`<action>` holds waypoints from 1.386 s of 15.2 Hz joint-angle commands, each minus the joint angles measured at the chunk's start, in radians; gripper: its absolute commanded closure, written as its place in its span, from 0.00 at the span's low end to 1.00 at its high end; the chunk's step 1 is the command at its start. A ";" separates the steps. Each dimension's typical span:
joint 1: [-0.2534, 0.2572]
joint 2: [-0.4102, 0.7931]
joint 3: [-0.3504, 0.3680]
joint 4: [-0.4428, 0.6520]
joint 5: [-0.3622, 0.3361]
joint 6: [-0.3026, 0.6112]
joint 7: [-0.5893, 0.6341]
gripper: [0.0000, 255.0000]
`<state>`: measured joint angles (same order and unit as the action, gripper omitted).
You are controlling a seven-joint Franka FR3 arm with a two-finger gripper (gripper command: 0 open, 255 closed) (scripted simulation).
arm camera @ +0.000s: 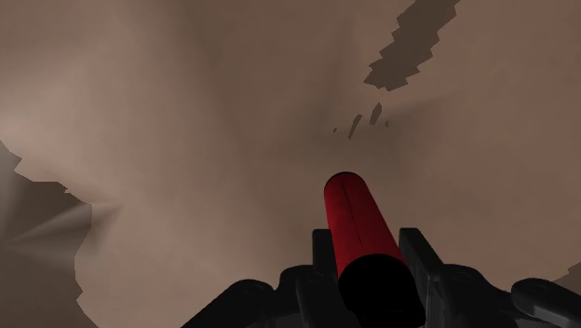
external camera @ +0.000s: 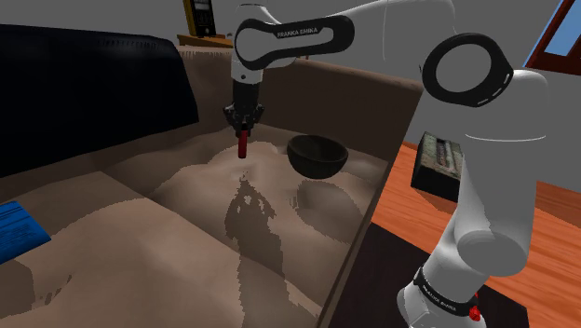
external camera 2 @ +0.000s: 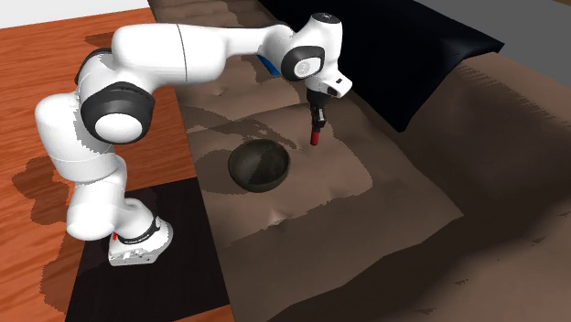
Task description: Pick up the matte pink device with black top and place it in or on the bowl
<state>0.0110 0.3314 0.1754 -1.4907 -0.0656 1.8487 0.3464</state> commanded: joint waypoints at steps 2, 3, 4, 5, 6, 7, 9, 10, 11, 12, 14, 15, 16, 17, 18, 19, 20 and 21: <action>0.000 0.000 0.000 0.000 0.000 0.000 0.000 1.00; 0.000 0.000 0.000 0.000 0.000 0.000 0.000 1.00; 0.000 0.000 0.000 0.000 0.000 0.000 0.000 1.00; 0.000 0.000 0.000 0.000 0.000 0.000 0.000 1.00; 0.000 0.000 0.000 0.000 0.000 0.000 0.000 1.00; 0.000 0.000 0.000 0.000 0.000 0.000 0.000 1.00; 0.001 -0.001 0.000 0.025 0.001 -0.026 -0.001 1.00; 0.001 -0.001 0.001 0.039 0.001 -0.040 -0.001 1.00; 0.002 -0.001 0.001 0.052 0.001 -0.053 -0.001 1.00; 0.002 0.000 0.001 0.067 0.001 -0.067 -0.001 1.00; 0.003 0.002 0.001 0.096 0.001 -0.095 -0.002 1.00; 0.004 0.003 0.001 0.112 0.001 -0.109 -0.002 1.00; 0.005 0.005 0.002 0.127 0.000 -0.123 -0.002 1.00; 0.005 0.007 0.002 0.144 0.000 -0.137 -0.002 1.00; 0.006 0.009 0.002 0.161 0.000 -0.152 -0.003 1.00; 0.007 0.011 0.002 0.178 -0.001 -0.167 -0.003 1.00; 0.008 0.014 0.002 0.196 -0.001 -0.182 -0.003 1.00; 0.009 0.018 0.002 0.215 -0.002 -0.197 -0.003 1.00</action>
<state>0.0185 0.3412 0.1777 -1.2992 -0.0661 1.6674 0.3438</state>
